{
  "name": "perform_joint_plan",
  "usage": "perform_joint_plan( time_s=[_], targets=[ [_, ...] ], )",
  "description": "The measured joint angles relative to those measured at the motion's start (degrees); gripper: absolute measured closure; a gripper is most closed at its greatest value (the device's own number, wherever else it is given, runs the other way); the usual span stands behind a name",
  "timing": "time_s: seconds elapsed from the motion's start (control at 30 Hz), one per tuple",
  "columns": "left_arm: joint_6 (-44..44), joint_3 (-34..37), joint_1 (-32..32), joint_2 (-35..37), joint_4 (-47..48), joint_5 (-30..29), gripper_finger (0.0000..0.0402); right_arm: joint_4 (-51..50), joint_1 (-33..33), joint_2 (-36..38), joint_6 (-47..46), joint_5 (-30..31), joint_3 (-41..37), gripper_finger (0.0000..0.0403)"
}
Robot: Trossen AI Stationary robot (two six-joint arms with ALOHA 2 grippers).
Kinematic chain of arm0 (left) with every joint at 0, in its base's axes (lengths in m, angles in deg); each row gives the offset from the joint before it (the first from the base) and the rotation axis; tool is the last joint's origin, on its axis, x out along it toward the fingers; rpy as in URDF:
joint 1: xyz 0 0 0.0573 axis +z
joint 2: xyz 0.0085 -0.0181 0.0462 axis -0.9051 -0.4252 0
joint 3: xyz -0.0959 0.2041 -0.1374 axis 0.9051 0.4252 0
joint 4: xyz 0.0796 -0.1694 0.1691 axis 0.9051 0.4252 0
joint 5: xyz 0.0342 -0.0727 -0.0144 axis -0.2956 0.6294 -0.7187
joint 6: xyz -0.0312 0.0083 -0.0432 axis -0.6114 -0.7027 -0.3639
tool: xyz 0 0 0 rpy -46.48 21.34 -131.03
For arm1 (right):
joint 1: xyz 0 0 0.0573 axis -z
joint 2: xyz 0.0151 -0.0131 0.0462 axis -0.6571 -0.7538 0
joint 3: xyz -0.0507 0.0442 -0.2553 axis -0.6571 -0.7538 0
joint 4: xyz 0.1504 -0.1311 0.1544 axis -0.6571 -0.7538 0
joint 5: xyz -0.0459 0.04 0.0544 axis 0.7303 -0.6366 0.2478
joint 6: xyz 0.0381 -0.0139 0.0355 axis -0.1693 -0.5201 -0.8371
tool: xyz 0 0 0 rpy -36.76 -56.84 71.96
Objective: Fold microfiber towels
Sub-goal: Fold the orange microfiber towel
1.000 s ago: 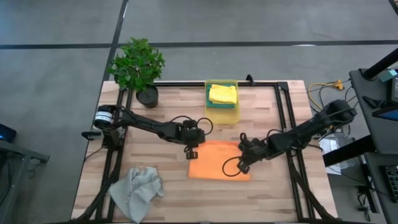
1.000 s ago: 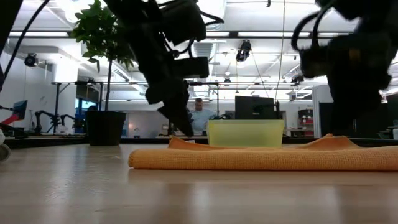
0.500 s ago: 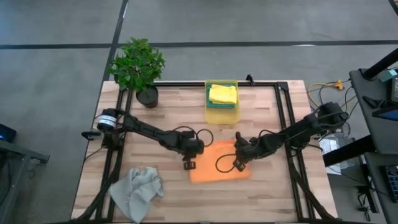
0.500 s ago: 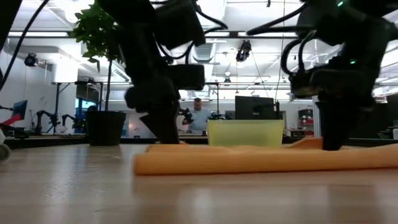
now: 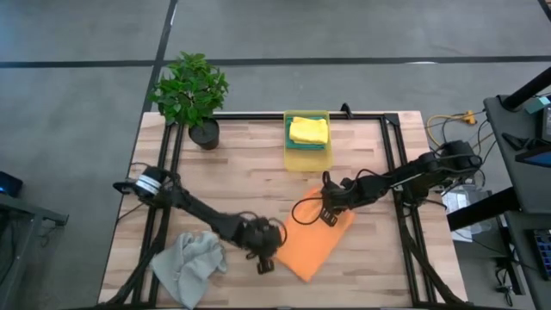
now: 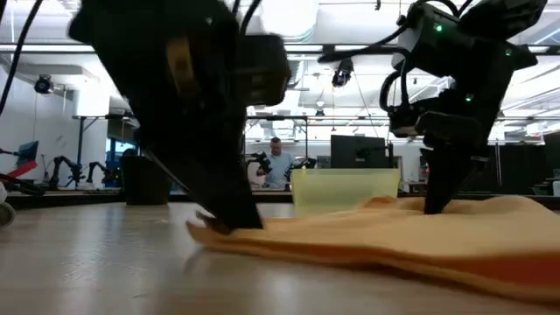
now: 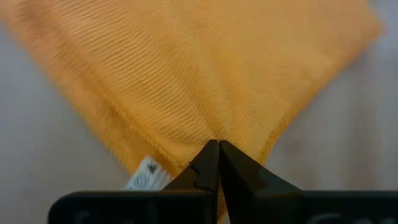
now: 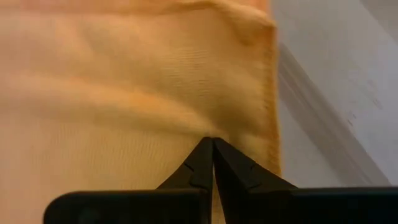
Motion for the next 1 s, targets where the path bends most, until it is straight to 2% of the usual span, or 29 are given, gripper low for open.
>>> perform_joint_plan(
  time_s=[0.17,0.27,0.43,0.53,0.7,0.83,0.9,1.0],
  targets=[
    [-8.8,-2.9,-4.1,-5.1,-11.4,1.3,0.0401,6.9,0.0,-0.7,4.5,-0.4,0.0,0.0394],
    [-10.9,-5.5,-5.7,-6.4,-10.9,0.9,0.0401,9.6,-0.1,-0.9,8.0,-2.5,0.1,0.0394],
    [-12.3,-6.5,-7.0,-3.2,-7.2,-4.8,0.0401,9.2,-3.8,2.7,8.3,-1.4,0.2,0.0394],
    [-8.5,-6.3,-6.8,0.6,-7.6,-7.9,0.0401,9.4,-9.3,5.9,5.4,1.9,0.2,0.0394],
    [0.0,-5.8,-2.4,2.2,-4.9,-6.4,0.0401,12.0,-21.5,7.3,-7.9,12.4,0.2,0.0394],
    [6.8,-5.0,4.3,1.8,-5.6,1.1,0.0401,21.1,-30.4,3.3,-17.3,19.7,0.1,0.0394],
    [11.5,-4.3,7.5,1.4,-5.1,2.6,0.0401,26.5,-33.1,-0.2,-20.9,22.4,0.7,0.0394],
    [19.6,-4.2,11.6,1.4,-5.6,3.2,0.0401,28.5,-35.4,-6.8,-25.9,23.3,4.1,0.0394]
  ],
)
